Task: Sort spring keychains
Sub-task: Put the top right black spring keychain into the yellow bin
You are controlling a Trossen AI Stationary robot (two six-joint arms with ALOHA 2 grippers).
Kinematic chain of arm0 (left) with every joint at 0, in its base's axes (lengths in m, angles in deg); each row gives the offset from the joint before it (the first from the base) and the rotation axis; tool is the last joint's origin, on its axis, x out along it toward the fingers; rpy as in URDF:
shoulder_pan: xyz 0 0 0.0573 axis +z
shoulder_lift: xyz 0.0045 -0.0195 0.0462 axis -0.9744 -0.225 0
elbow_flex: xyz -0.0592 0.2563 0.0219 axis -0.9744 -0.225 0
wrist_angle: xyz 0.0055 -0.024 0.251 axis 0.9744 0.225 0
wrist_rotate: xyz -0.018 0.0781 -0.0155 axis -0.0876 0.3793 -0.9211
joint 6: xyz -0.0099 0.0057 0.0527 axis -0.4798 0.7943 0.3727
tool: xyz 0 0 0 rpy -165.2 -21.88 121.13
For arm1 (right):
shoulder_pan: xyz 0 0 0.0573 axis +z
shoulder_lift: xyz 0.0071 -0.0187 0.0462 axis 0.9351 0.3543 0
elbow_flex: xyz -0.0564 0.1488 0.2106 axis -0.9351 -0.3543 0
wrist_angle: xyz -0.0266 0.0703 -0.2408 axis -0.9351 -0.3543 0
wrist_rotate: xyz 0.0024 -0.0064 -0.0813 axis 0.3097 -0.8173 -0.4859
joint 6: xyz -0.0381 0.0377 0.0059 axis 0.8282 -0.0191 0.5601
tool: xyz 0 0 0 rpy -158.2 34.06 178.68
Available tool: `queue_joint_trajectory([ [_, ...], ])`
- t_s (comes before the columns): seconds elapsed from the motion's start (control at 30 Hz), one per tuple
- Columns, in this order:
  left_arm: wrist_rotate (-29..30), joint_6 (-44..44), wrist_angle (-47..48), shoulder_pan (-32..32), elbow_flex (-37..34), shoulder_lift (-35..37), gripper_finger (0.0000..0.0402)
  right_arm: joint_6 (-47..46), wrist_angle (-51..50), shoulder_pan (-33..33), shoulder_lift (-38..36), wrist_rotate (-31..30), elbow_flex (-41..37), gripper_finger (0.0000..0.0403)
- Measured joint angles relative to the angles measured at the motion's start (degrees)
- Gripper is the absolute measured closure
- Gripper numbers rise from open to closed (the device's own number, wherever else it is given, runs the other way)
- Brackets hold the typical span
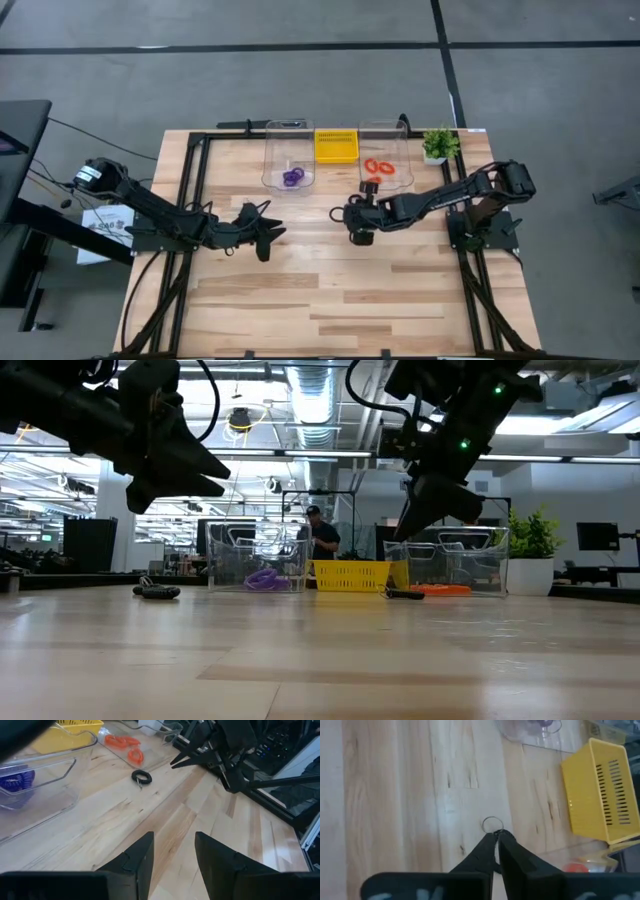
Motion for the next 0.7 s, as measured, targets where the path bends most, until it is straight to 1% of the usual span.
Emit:
queue_joint_trajectory([
  [0.1,0.0,0.7,0.0,0.0,0.0,0.0,0.0261,0.2,-0.1,-0.9,0.0,1.1,0.0,0.0399],
  [0.17,0.0,1.0,0.0,0.0,0.0,0.0,0.0261,0.1,0.0,-1.6,0.2,1.9,0.0,0.0399],
  [0.23,0.4,1.1,0.0,0.0,0.0,0.0,0.0261,0.2,0.6,-2.2,1.6,2.3,0.3,0.04],
  [0.3,0.6,1.3,0.0,0.0,0.0,0.0,0.0261,1.2,-1.1,-2.5,3.4,2.5,0.7,0.0402],
  [0.37,0.9,1.4,0.0,0.0,0.0,0.0,0.0261,1.6,-0.8,-2.5,6.5,2.5,2.1,0.0401],
  [0.4,1.0,1.4,0.0,0.0,0.0,0.0,0.0261,1.5,-2.3,-2.5,8.0,2.4,2.7,0.0402],
  [0.47,1.0,1.3,-0.2,0.0,-0.2,0.0,0.0261,0.7,-3.0,-2.4,11.3,1.5,4.2,0.0402],
  [0.53,1.0,1.0,-0.3,0.0,-0.2,0.0,0.0261,-0.7,-4.5,-2.4,13.9,-0.8,6.0,0.0402],
  [0.6,1.0,0.9,-0.4,0.0,-0.3,0.0,0.0261,-1.9,-6.4,-2.4,15.6,-2.2,7.8,0.0402],
  [0.7,0.9,0.2,-0.4,0.0,-0.3,-0.1,0.0261,-2.2,-8.3,-2.4,17.0,-2.4,9.6,0.0402],
])
